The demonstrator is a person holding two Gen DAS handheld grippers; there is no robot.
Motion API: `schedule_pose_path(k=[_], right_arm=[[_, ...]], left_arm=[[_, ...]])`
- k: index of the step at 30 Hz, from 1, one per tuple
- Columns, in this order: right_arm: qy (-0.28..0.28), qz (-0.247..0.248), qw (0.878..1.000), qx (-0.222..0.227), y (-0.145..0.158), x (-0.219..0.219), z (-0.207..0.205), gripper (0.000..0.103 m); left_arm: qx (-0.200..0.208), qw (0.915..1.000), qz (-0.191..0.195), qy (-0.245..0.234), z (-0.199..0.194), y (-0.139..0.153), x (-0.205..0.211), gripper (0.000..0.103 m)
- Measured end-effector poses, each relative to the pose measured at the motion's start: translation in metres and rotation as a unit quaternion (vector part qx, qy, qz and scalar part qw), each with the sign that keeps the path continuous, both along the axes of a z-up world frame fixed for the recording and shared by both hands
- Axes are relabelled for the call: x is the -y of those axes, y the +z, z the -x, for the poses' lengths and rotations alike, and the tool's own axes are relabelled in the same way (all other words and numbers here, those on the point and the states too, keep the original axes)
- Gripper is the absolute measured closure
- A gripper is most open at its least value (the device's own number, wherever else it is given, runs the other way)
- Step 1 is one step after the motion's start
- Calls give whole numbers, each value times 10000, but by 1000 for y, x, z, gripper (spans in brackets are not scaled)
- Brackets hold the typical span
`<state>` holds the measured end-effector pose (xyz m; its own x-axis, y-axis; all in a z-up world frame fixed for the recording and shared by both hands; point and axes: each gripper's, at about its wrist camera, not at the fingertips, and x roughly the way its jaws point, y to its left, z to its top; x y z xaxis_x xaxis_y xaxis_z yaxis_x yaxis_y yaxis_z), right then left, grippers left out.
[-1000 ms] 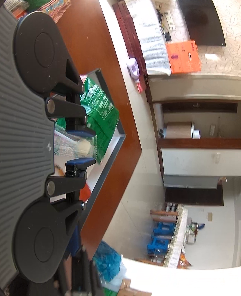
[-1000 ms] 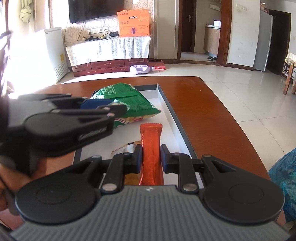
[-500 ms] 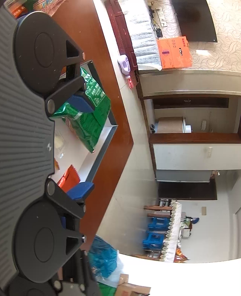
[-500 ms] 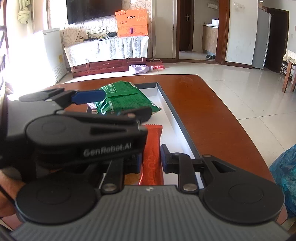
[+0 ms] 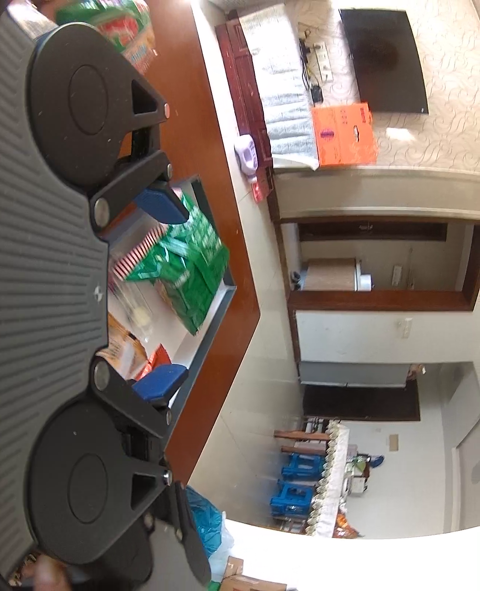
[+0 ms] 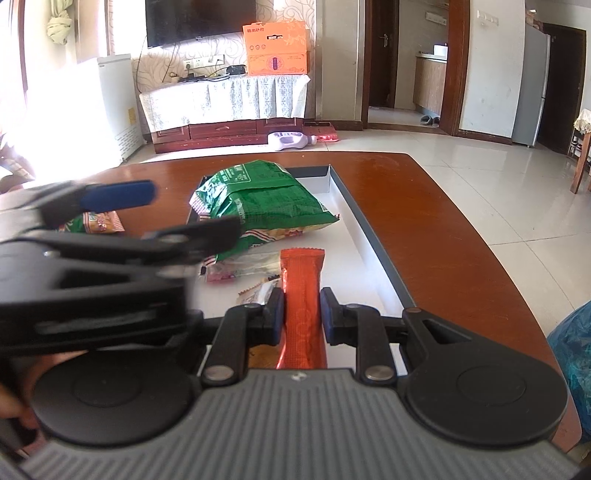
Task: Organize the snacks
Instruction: 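Lower the orange bar into the gray box and open the right gripper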
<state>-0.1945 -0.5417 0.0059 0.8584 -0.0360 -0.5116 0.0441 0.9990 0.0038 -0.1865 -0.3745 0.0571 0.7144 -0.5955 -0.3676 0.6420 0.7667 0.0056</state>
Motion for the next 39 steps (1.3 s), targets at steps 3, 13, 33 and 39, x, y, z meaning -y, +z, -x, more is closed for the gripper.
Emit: schedule_pose_path(k=[3, 13, 33, 39], right_arm=[[-54, 0, 10000, -26, -3, -1, -3, 79], [197, -232, 9993, 229, 5, -26, -11, 79], [-265, -841, 9798, 1793, 33, -5, 43, 29], [-473, -825, 9727, 2115, 36, -14, 59, 19]], left_arm=[[5, 9998, 60, 187, 16, 3, -25, 16], [-17, 9978, -663, -44, 72, -28, -56, 14], [61, 9971, -752, -139, 85, -34, -44, 10], [67, 9969, -772, -97, 83, -33, -46, 10]])
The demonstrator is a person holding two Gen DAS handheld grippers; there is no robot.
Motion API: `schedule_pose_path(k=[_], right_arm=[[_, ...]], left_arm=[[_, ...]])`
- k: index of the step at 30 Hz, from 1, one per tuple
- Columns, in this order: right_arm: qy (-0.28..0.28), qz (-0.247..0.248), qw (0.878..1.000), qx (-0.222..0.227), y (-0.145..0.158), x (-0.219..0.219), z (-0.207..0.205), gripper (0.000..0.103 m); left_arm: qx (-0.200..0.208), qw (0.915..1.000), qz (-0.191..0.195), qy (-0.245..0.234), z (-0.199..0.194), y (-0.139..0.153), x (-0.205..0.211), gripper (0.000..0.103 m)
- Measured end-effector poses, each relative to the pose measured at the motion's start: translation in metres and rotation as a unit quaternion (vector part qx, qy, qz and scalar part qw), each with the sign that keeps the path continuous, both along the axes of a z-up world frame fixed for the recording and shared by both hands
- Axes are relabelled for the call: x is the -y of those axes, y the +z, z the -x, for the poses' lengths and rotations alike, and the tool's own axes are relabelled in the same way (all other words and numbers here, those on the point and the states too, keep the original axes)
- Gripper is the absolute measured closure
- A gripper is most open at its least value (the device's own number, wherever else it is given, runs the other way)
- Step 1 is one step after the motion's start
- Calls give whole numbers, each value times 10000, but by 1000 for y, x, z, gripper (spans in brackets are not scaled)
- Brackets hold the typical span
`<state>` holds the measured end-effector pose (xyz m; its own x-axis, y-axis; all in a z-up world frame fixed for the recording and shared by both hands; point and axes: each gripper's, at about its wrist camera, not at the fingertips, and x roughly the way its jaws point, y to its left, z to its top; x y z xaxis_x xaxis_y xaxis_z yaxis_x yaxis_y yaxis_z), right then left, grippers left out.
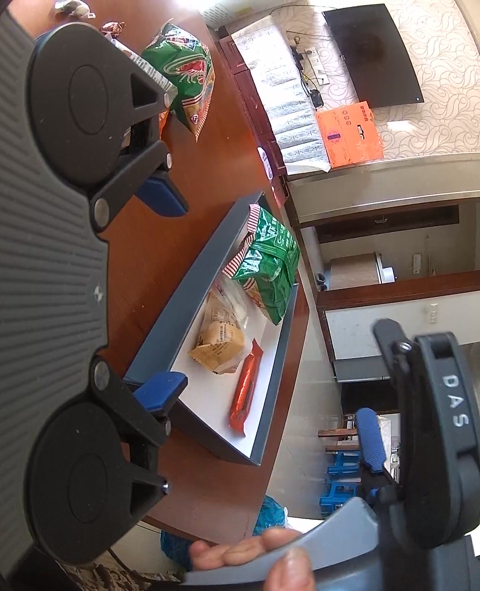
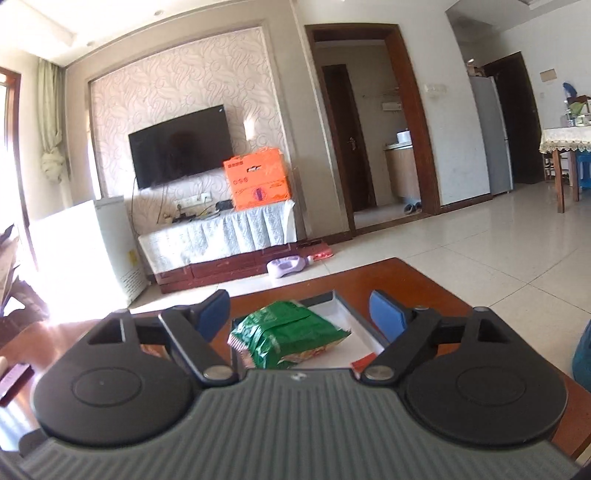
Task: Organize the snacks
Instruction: 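Lower the orange bar into the gray box and open the right gripper, then move the left gripper to the tan cake packet while the right moves to the clear printed packet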
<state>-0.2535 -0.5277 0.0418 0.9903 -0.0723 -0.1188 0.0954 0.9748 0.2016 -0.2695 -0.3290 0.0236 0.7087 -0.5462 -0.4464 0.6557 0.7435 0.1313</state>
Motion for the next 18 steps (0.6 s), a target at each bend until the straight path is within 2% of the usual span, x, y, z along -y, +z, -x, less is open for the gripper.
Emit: schedule_pose_path(k=[8, 13, 18], right_arm=[[487, 389, 9975, -321, -5, -35, -7, 19], [415, 527, 9966, -487, -5, -51, -5, 19], [572, 1017, 9903, -756, -9, -75, -10, 19]], left_arm=[[-27, 9997, 84, 210, -2, 2, -11, 10], [-18, 9993, 27, 361, -1, 1, -23, 10], [-2, 9983, 17, 589, 1, 0, -41, 10]])
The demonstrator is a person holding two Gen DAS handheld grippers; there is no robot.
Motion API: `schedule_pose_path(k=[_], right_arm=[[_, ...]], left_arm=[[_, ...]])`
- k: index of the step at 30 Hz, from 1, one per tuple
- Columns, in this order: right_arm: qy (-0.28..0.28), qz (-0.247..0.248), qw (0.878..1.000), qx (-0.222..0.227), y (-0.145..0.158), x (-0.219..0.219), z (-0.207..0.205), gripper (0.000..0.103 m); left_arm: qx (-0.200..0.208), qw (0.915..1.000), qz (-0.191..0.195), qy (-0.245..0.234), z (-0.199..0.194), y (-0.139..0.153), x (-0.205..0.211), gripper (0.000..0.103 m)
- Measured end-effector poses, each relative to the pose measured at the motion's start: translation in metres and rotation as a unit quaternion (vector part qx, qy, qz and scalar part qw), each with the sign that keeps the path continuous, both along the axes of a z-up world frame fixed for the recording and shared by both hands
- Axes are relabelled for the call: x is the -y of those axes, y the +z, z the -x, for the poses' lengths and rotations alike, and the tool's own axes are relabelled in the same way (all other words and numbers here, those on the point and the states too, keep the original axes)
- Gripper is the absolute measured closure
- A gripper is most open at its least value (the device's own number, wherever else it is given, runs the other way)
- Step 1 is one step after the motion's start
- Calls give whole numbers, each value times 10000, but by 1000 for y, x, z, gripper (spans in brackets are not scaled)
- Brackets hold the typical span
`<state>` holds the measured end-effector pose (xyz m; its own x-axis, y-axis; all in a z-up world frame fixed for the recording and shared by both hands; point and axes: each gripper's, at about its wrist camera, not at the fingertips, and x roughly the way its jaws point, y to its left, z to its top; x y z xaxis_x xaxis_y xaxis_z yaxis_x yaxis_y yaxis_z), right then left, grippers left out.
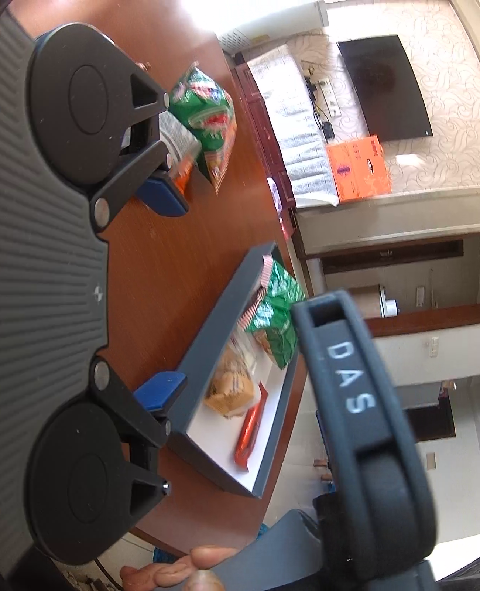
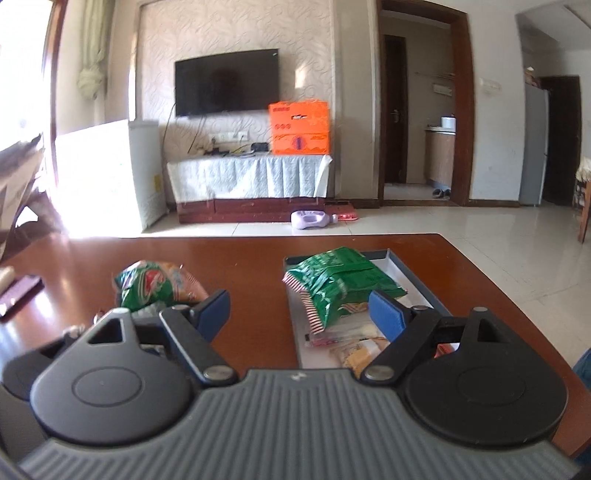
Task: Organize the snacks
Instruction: 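Move the left gripper to the tan cake packet while the right moves to the clear printed packet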
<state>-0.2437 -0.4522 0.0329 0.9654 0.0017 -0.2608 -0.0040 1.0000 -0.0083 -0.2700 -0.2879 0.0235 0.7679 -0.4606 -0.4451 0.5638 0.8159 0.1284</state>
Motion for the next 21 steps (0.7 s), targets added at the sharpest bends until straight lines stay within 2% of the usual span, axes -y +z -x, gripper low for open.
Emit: schedule_pose_path(k=[4, 12, 15, 19, 21], right_arm=[[366, 110, 9993, -53, 1, -18, -3, 19], [921, -128, 9946, -452, -5, -47, -23, 19], [1069, -101, 9929, -516, -7, -59, -28, 19], [1259, -109, 9900, -634, -11, -75, -39, 20], [1333, -63, 9885, -709, -14, -83, -46, 20]], left_arm=[[19, 9996, -48, 277, -5, 1, -17, 10], [-37, 9948, -96, 1016, -35, 22, -75, 10], [-89, 9935, -63, 1134, -43, 29, -96, 10], [172, 9934, -627, 946, -39, 26, -113, 10], [151, 9926, -775, 918, -40, 23, -122, 10]])
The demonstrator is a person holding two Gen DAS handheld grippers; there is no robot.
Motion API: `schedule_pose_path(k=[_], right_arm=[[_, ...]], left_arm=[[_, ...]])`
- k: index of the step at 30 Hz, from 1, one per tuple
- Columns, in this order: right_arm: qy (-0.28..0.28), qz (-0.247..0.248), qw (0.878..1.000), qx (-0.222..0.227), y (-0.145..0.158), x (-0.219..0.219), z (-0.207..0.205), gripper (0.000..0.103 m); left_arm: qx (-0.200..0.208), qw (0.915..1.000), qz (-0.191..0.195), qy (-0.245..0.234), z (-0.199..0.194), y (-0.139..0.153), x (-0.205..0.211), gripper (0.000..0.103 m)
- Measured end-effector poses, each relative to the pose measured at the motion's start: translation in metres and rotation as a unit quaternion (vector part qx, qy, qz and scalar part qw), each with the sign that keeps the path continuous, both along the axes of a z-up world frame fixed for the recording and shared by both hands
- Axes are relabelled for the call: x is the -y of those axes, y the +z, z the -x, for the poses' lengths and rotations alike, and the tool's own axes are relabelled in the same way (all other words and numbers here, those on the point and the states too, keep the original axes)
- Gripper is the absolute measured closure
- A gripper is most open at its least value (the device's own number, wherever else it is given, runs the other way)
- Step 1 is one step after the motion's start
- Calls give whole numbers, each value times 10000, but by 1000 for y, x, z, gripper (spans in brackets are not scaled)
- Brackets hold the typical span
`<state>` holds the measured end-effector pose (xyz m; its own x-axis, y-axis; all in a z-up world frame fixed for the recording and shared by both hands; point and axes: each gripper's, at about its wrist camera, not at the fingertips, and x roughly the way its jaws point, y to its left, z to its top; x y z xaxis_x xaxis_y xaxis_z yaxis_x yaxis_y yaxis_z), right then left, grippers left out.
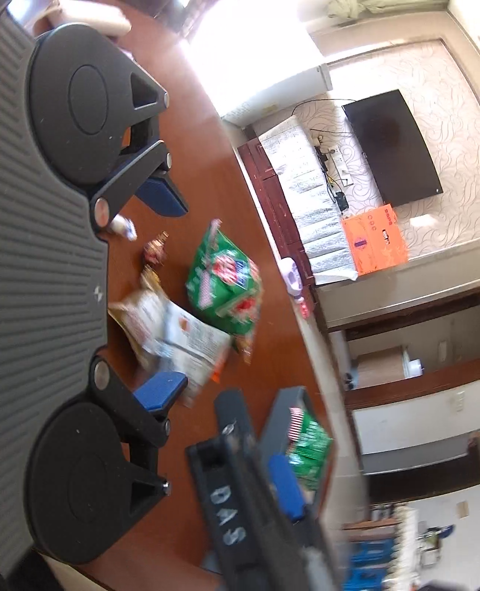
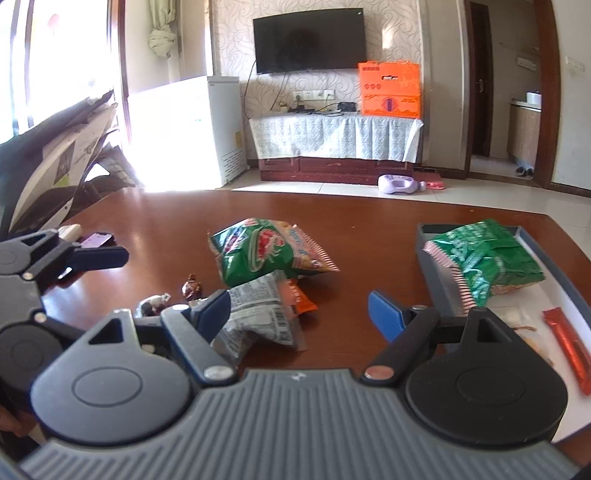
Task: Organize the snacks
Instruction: 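Move the left gripper to the tan cake packet while the right moves to the clear printed packet, then grasp the tan cake packet with the left gripper while the right grasps the clear printed packet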
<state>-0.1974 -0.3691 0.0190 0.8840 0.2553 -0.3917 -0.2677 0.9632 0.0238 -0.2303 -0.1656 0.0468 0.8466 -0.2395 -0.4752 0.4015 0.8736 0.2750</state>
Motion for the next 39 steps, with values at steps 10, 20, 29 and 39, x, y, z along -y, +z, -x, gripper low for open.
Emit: schedule_pose_path(k=[10, 20, 29, 39], right_arm=[[280, 475, 9974, -458, -24, -48, -36, 19], [203, 56, 9962, -841, -33, -45, -58, 16], [288, -77, 9929, -1156, -24, -11, -32, 26], [-188, -282, 9915, -1254, -21, 33, -25, 25]], left_arm=[[-346, 9992, 191, 74, -2, -15, -18, 10], [-467, 9986, 251, 79, -7, -20, -15, 10], [-553, 9979, 338, 88, -17, -22, -7, 10], [-652, 9973, 239, -222, -26, -33, 39, 9]])
